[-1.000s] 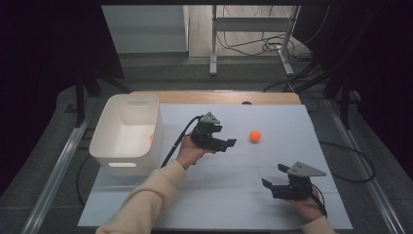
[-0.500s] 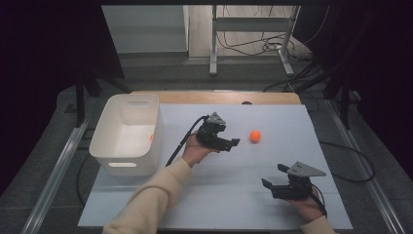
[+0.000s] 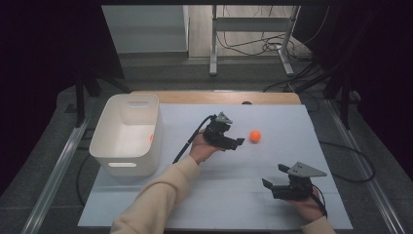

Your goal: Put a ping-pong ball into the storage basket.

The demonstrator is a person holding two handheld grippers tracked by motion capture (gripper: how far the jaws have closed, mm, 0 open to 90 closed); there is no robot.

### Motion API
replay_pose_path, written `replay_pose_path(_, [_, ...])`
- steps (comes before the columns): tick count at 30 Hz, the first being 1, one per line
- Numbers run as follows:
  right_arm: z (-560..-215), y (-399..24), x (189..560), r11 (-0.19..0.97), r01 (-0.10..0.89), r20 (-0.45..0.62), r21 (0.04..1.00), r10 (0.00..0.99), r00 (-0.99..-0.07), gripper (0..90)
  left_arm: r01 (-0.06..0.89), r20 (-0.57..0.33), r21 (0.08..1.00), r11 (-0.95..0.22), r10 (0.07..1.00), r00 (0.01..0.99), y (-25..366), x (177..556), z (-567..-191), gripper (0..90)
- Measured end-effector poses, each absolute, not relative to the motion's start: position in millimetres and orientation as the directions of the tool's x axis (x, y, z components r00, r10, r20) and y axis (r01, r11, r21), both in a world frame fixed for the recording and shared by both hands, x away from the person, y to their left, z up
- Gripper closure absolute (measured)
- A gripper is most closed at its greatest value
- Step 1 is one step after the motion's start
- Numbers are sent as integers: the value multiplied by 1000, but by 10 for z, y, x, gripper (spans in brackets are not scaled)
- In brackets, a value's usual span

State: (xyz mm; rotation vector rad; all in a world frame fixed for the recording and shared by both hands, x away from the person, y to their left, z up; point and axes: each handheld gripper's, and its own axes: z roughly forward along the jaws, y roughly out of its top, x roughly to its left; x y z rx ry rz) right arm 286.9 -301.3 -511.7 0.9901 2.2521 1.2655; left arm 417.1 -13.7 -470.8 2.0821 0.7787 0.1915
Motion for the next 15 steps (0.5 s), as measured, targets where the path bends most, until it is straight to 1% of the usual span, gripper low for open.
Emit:
replay_pose_path(6, [-5105,-3031,2856,341,388,15,857,735,-678,145,487,-169,777,-398,613,772,-189,4238,-4756,205])
replay_pose_path(15, [-5110,-3027,2857,343,390,16,854,734,-679,145,499,-165,763,-410,623,764,-279,4332,-4824,205])
